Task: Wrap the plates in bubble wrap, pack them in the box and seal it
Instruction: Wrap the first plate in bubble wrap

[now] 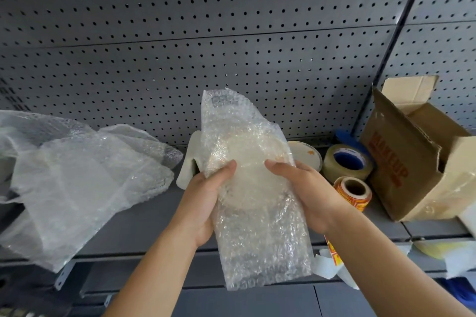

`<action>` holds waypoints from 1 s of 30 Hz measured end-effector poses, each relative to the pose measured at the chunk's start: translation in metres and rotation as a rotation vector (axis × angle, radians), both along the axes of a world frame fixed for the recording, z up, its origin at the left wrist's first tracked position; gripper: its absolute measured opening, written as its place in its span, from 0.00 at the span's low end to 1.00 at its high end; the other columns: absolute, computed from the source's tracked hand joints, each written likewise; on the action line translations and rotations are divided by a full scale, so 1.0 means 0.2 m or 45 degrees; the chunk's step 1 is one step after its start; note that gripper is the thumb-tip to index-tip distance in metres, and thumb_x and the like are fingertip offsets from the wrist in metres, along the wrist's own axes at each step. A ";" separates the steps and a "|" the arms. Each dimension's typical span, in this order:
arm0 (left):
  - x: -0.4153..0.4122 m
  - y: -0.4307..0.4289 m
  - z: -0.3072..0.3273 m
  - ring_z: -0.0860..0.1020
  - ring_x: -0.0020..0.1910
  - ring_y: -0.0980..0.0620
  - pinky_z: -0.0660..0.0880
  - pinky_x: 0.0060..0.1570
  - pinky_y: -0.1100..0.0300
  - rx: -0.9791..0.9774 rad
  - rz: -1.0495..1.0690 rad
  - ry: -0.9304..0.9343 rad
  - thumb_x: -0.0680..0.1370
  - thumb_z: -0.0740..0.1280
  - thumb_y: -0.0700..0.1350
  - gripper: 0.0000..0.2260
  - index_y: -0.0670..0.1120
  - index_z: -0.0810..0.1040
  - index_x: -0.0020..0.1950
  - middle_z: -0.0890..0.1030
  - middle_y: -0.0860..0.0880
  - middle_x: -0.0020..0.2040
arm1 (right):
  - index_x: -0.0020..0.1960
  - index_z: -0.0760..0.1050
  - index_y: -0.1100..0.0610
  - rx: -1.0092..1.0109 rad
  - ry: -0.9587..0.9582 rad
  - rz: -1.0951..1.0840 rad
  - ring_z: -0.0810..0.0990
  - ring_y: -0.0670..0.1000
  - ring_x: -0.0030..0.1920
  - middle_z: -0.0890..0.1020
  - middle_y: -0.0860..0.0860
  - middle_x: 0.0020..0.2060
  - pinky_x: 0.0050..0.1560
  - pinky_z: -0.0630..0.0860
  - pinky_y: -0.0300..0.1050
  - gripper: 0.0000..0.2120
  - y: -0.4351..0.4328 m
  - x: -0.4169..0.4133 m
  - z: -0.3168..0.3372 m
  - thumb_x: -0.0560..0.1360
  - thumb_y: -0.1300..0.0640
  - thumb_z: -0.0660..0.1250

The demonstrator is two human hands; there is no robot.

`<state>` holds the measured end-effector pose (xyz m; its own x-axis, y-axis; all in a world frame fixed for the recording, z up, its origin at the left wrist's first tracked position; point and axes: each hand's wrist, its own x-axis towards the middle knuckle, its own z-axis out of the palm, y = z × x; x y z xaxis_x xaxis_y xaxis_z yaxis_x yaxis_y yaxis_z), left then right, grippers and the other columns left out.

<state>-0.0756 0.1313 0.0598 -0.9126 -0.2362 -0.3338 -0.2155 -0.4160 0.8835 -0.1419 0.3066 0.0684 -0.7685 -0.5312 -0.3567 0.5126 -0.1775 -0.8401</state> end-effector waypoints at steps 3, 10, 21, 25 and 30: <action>-0.01 0.01 0.00 0.86 0.55 0.45 0.79 0.55 0.50 -0.064 -0.017 -0.011 0.78 0.72 0.48 0.15 0.43 0.83 0.62 0.87 0.43 0.56 | 0.69 0.72 0.61 -0.050 -0.042 0.070 0.83 0.63 0.59 0.83 0.61 0.59 0.62 0.77 0.63 0.25 0.02 -0.02 -0.03 0.74 0.59 0.72; -0.05 0.03 -0.04 0.83 0.59 0.54 0.75 0.67 0.48 -0.318 -0.059 0.025 0.73 0.74 0.63 0.21 0.57 0.80 0.63 0.86 0.57 0.57 | 0.65 0.76 0.62 -0.130 -0.115 0.015 0.85 0.63 0.54 0.84 0.62 0.56 0.50 0.83 0.58 0.16 0.04 -0.04 -0.07 0.77 0.64 0.66; 0.04 0.03 -0.29 0.77 0.58 0.72 0.71 0.44 0.80 -0.203 -0.340 -0.087 0.83 0.58 0.64 0.21 0.63 0.67 0.75 0.79 0.60 0.67 | 0.62 0.77 0.61 -0.271 -0.251 -0.138 0.86 0.60 0.39 0.86 0.59 0.42 0.42 0.83 0.56 0.15 0.10 -0.05 -0.04 0.77 0.57 0.68; 0.04 0.00 -0.34 0.78 0.54 0.72 0.76 0.44 0.75 0.032 -0.298 -0.032 0.84 0.61 0.58 0.26 0.45 0.66 0.78 0.75 0.47 0.71 | 0.63 0.77 0.61 -0.263 -0.255 -0.143 0.86 0.61 0.41 0.86 0.59 0.43 0.43 0.83 0.56 0.16 0.09 -0.05 -0.04 0.77 0.57 0.68; 0.05 -0.05 -0.22 0.76 0.71 0.49 0.72 0.71 0.50 0.144 -0.020 0.067 0.83 0.59 0.63 0.25 0.50 0.74 0.75 0.78 0.46 0.71 | 0.66 0.75 0.61 -0.212 -0.282 -0.180 0.87 0.63 0.45 0.86 0.61 0.48 0.42 0.83 0.58 0.20 0.12 -0.06 -0.11 0.75 0.58 0.70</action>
<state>-0.0657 0.1209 0.0168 -0.9327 -0.1853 -0.3094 -0.1776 -0.5105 0.8413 -0.1534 0.3312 0.0467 -0.7523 -0.4899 -0.4405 0.6402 -0.3858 -0.6643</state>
